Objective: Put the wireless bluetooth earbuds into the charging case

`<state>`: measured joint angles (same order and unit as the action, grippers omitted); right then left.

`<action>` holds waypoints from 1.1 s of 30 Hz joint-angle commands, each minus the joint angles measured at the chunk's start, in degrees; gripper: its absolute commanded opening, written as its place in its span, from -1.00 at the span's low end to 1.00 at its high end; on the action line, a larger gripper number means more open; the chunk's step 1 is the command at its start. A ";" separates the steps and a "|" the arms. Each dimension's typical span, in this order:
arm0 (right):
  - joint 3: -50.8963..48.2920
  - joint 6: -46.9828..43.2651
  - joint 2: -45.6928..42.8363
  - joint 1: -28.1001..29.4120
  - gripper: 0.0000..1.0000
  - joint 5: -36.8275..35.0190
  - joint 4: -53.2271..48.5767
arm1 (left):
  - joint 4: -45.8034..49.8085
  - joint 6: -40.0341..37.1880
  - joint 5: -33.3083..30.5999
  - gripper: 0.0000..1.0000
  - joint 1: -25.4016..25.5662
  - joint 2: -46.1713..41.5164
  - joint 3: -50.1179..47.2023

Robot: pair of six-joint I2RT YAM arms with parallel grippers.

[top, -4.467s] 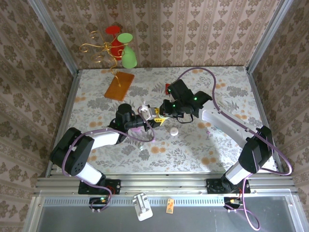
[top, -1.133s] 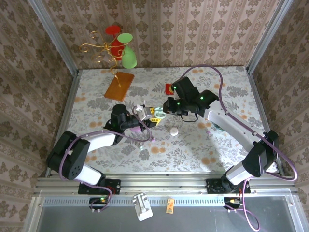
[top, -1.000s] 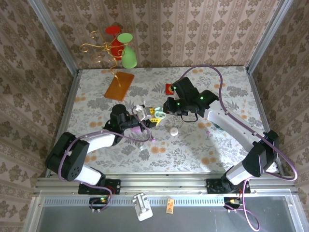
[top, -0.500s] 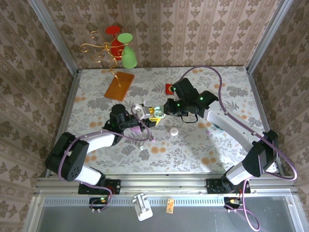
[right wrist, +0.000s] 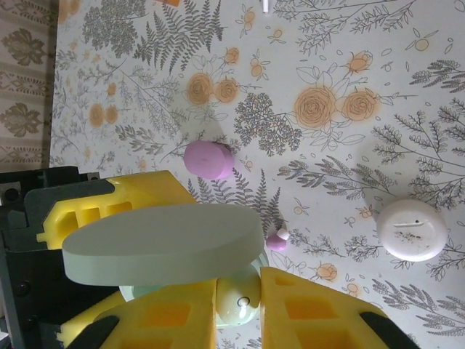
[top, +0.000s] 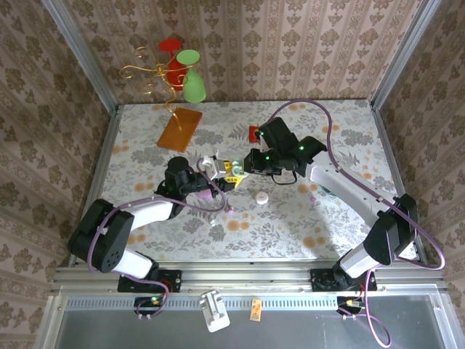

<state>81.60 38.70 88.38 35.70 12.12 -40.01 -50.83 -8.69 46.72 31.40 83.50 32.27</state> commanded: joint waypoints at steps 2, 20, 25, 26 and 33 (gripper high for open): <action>0.68 -1.10 1.52 -0.19 -0.48 1.10 -0.96 | -3.16 1.38 1.82 -0.44 -0.20 -0.45 1.56; -0.55 -1.88 -2.45 -0.15 -0.07 1.15 2.50 | -3.25 1.58 2.30 -0.44 -0.20 0.31 1.48; -1.15 -2.27 -3.11 -0.20 -0.14 0.97 2.93 | -3.68 1.67 1.97 -0.44 -0.20 0.69 1.13; -1.11 -2.35 -2.89 -0.17 -0.16 1.21 2.96 | -3.73 1.68 1.91 -0.44 -0.20 0.75 1.04; -0.49 -1.47 -1.31 -0.19 -0.22 3.19 3.88 | -3.30 1.49 1.97 -0.44 -0.20 0.26 0.97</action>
<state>81.23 37.28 86.72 35.70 13.39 -37.36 -52.73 -8.54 47.35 31.40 83.64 32.27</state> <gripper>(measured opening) 0.397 0.350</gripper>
